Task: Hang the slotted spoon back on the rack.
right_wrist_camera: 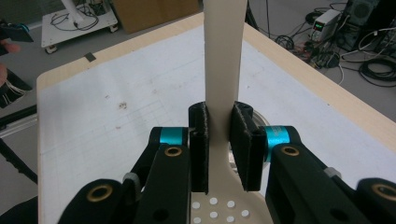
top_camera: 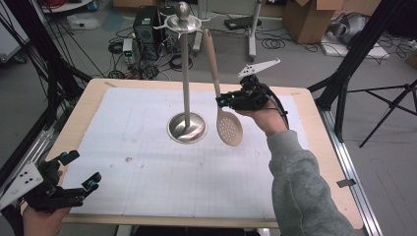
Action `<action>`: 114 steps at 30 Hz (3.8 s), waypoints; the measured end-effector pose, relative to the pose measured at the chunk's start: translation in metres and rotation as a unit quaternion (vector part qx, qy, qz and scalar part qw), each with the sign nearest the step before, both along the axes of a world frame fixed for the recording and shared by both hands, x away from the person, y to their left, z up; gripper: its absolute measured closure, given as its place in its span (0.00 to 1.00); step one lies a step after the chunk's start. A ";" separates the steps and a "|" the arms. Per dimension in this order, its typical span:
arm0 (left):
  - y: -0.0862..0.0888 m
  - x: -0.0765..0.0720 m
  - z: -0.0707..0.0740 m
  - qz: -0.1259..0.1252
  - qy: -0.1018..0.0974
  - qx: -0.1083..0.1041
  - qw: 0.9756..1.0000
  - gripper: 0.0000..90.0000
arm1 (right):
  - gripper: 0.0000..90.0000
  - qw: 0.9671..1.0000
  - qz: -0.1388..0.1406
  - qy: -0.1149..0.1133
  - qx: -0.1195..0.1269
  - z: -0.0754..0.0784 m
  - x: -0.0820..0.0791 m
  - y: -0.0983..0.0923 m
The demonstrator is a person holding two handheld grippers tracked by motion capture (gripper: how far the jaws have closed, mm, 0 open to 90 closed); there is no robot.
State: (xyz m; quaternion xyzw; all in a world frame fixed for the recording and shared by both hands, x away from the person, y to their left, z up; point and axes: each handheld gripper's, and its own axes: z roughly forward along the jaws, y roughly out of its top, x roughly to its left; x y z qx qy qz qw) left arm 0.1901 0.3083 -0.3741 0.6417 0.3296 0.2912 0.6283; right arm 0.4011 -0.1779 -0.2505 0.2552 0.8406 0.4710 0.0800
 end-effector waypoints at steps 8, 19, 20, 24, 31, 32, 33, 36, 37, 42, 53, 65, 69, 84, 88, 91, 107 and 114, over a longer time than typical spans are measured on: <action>0.000 -0.006 0.001 0.001 -0.002 -0.001 1.000 0.02 | 0.87 1.000 0.001 -0.006 0.004 -0.004 0.004 0.007; 0.003 -0.013 -0.001 0.016 0.004 0.006 1.000 0.02 | 0.87 1.000 0.003 -0.007 0.007 -0.008 0.010 0.016; 0.003 -0.013 -0.001 0.017 0.004 0.006 1.000 0.02 | 0.87 1.000 0.001 -0.009 0.006 -0.009 0.011 0.017; 0.005 -0.015 -0.001 0.019 0.003 0.006 1.000 0.02 | 0.87 1.000 -0.001 -0.010 0.008 -0.010 0.013 0.020; 0.004 -0.015 -0.001 0.018 0.004 0.004 1.000 0.02 | 0.87 1.000 0.001 -0.013 0.010 -0.011 0.014 0.025; 0.004 -0.015 -0.002 0.018 0.005 0.005 1.000 0.02 | 0.87 1.000 0.001 -0.013 0.010 -0.012 0.015 0.026; 0.003 -0.014 -0.002 0.017 0.005 0.006 1.000 0.02 | 0.87 1.000 -0.002 -0.013 0.010 -0.011 0.014 0.026; 0.003 -0.014 -0.002 0.017 0.005 0.005 1.000 0.02 | 0.87 1.000 -0.003 -0.015 0.009 -0.012 0.015 0.026; 0.002 -0.014 -0.002 0.016 0.005 0.006 1.000 0.02 | 0.87 1.000 -0.002 -0.015 0.009 -0.012 0.015 0.026; 0.000 -0.013 -0.003 0.015 0.008 0.008 1.000 0.02 | 0.86 1.000 -0.003 -0.017 0.009 -0.013 0.015 0.027; 0.000 -0.011 -0.003 0.014 0.008 0.010 1.000 0.02 | 0.58 0.999 -0.007 -0.035 0.022 -0.011 0.007 0.020; 0.002 -0.003 -0.002 0.013 0.007 0.004 1.000 0.02 | 0.17 0.997 -0.016 -0.035 0.065 -0.025 -0.004 -0.007; 0.001 0.001 -0.003 0.012 0.008 0.004 1.000 0.02 | 0.16 0.997 -0.017 -0.040 0.065 -0.027 -0.008 -0.014; -0.009 0.013 -0.003 -0.002 0.010 0.005 1.000 0.02 | 0.16 0.998 -0.004 -0.036 0.055 -0.047 -0.028 -0.033; -0.011 0.016 -0.003 -0.005 0.010 0.006 1.000 0.02 | 0.16 0.997 -0.006 -0.046 0.057 -0.051 -0.034 -0.037; -0.013 0.018 -0.003 -0.006 0.010 0.005 1.000 0.02 | 0.16 0.996 -0.004 -0.070 0.062 -0.054 -0.039 -0.042; -0.023 0.030 -0.005 -0.020 0.012 0.011 1.000 0.02 | 0.14 0.993 -0.035 -0.086 0.079 -0.070 -0.063 -0.078; -0.030 0.033 -0.004 -0.031 0.011 0.010 0.999 0.02 | 0.13 0.992 -0.042 -0.083 0.086 -0.081 -0.074 -0.090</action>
